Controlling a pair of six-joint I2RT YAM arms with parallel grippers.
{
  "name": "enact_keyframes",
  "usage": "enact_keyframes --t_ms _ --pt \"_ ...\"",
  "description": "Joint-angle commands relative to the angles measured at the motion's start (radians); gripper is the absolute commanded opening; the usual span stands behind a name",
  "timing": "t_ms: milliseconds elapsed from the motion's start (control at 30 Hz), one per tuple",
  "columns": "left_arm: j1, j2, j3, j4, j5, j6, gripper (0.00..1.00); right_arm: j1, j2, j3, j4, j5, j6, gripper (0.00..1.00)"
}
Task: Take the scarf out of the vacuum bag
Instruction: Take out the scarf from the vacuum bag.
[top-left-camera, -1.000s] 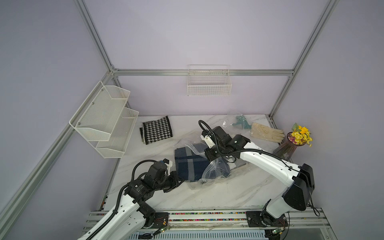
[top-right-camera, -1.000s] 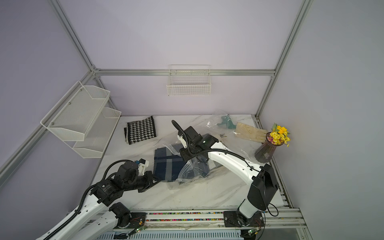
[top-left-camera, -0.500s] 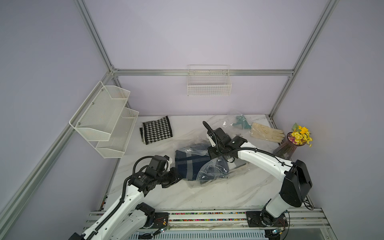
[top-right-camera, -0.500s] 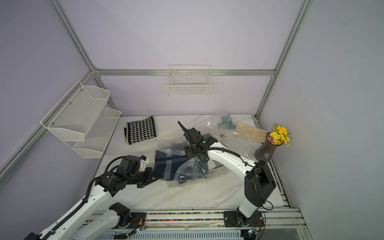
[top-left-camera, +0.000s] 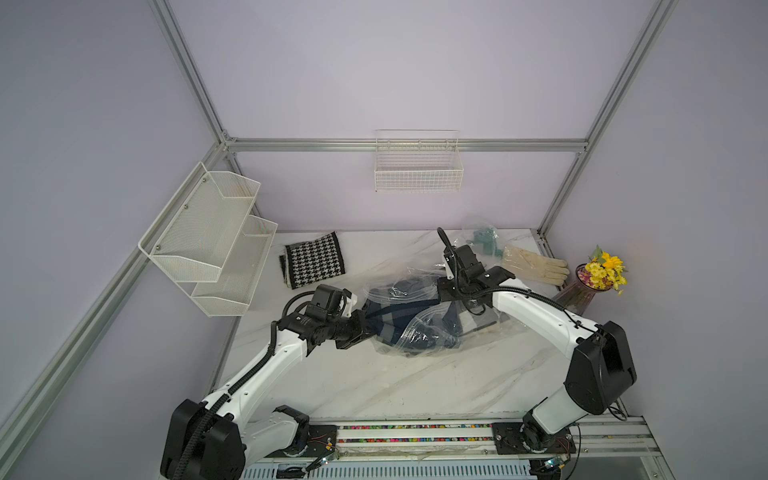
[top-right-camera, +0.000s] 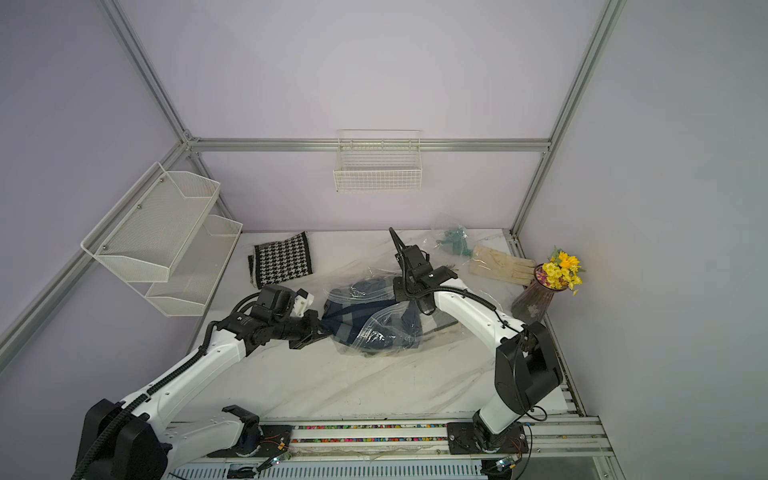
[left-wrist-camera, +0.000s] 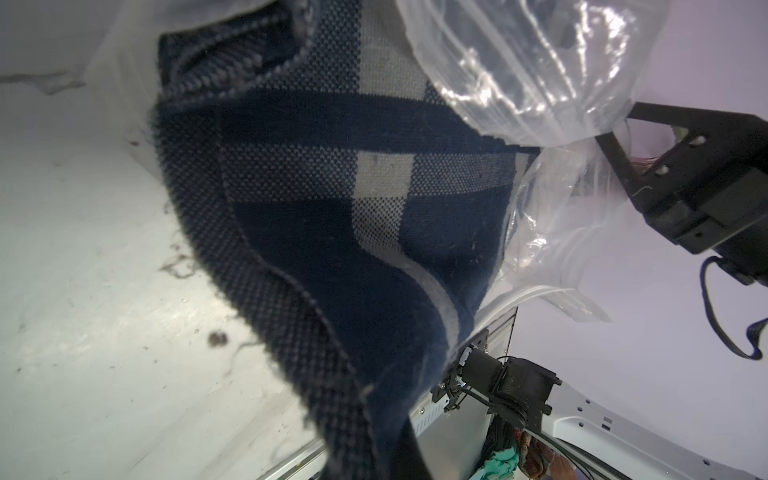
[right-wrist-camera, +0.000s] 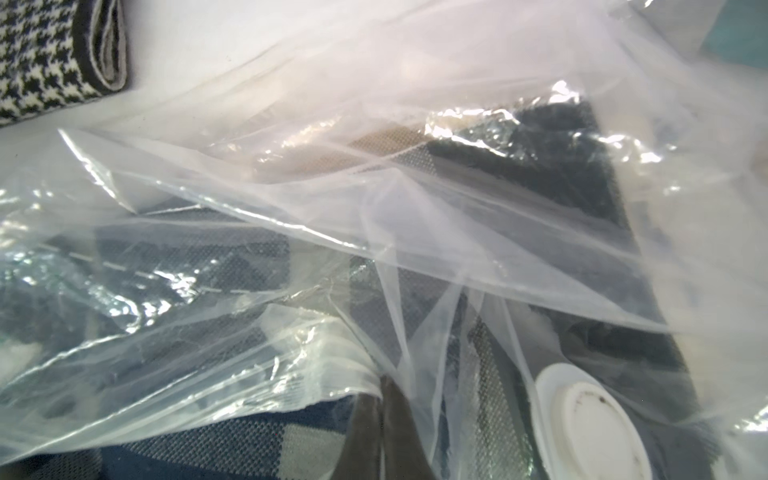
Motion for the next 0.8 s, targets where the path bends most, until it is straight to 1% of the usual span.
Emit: enact_keyframes --t_ms 0,67,167,233,300,433,533,767 --pt "-0.005 0.025 0.069 0.077 0.02 0.05 0.0 -0.058 -0.042 -0.012 0.007 0.073 0.008 0.0" --pt "-0.013 0.044 0.087 0.076 0.021 0.059 0.0 -0.079 -0.049 -0.012 0.008 0.065 0.001 0.0" --pt "-0.018 0.065 0.106 0.065 0.014 0.079 0.0 -0.084 -0.05 -0.006 0.01 0.055 0.001 0.0" --pt "-0.017 0.077 0.133 0.015 -0.005 0.119 0.0 -0.083 -0.047 -0.006 0.012 0.046 0.003 0.0" --pt "-0.018 0.089 0.177 -0.074 -0.035 0.182 0.0 -0.083 -0.045 -0.004 0.015 0.044 0.003 0.0" --pt "-0.018 0.112 0.294 -0.312 -0.145 0.324 0.0 -0.084 -0.035 0.003 0.019 0.035 0.004 0.0" --pt "-0.018 0.119 0.364 -0.463 -0.227 0.395 0.0 -0.084 -0.03 0.008 0.026 0.024 0.007 0.0" --pt "-0.015 0.1 0.449 -0.649 -0.409 0.455 0.0 -0.084 -0.017 0.019 0.038 0.0 0.013 0.0"
